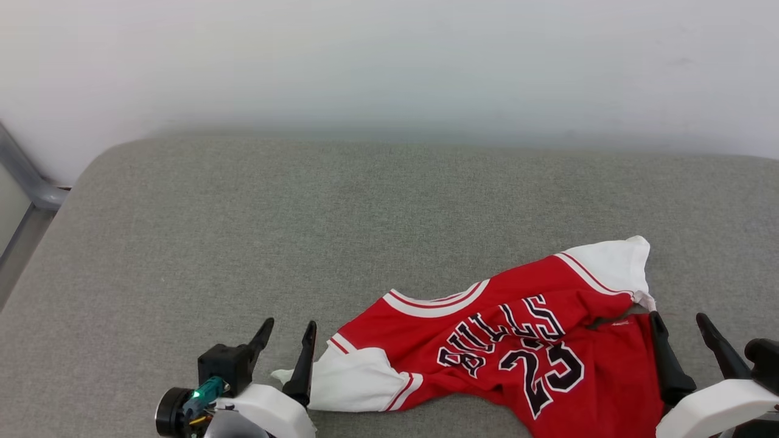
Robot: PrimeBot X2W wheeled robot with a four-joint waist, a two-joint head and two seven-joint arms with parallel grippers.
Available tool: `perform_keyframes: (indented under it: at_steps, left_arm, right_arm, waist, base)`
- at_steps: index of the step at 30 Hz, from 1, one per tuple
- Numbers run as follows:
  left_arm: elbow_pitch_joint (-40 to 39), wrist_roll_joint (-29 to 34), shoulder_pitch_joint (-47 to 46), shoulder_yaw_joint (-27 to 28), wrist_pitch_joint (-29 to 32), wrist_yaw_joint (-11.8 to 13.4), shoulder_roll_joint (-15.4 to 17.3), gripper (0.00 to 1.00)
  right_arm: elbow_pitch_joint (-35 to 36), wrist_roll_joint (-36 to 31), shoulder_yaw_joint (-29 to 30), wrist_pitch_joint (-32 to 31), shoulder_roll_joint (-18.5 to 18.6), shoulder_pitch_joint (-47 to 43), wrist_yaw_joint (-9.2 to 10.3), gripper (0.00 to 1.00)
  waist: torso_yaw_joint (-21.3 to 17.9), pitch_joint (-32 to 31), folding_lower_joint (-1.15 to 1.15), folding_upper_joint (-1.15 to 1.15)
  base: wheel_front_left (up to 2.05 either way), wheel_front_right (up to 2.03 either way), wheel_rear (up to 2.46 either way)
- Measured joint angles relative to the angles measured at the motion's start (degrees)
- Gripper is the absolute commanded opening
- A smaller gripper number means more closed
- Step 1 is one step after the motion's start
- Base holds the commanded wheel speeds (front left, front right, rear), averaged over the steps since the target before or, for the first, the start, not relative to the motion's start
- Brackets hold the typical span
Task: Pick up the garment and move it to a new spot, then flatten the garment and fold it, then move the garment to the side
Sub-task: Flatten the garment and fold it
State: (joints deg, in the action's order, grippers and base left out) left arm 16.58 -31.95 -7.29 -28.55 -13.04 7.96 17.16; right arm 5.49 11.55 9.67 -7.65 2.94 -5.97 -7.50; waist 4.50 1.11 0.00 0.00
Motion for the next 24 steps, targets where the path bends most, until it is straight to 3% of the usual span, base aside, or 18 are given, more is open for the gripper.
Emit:
perform_keyframes:
  at_steps: [13,19,24]
  left_arm:
    - [-9.7,6.3,2.1,5.4,-1.9,2.8,-0.8,1.00]
    - [-12.0,8.3,2.1,7.1,-2.0,2.5,-1.6,1.00]
    - [-13.3,10.1,-0.8,7.4,-2.0,0.9,-3.2,1.00]
  right_arm:
    - [-3.8,1.1,3.2,-4.9,0.5,1.5,0.00,1.00]
    - [-14.1,5.1,6.2,-10.7,5.2,10.2,0.01,1.00]
    - [-23.9,8.1,7.1,-17.7,10.9,20.0,0.00,1.00]
  waist:
    - [-0.8,-1.2,0.00,0.00]
    - [-0.8,1.3,0.00,0.00]
    - [0.4,5.1,0.00,0.00]
  base:
    - [0.00,0.00,0.00]
    - [0.00,0.00,0.00]
    - [0.00,0.00,0.00]
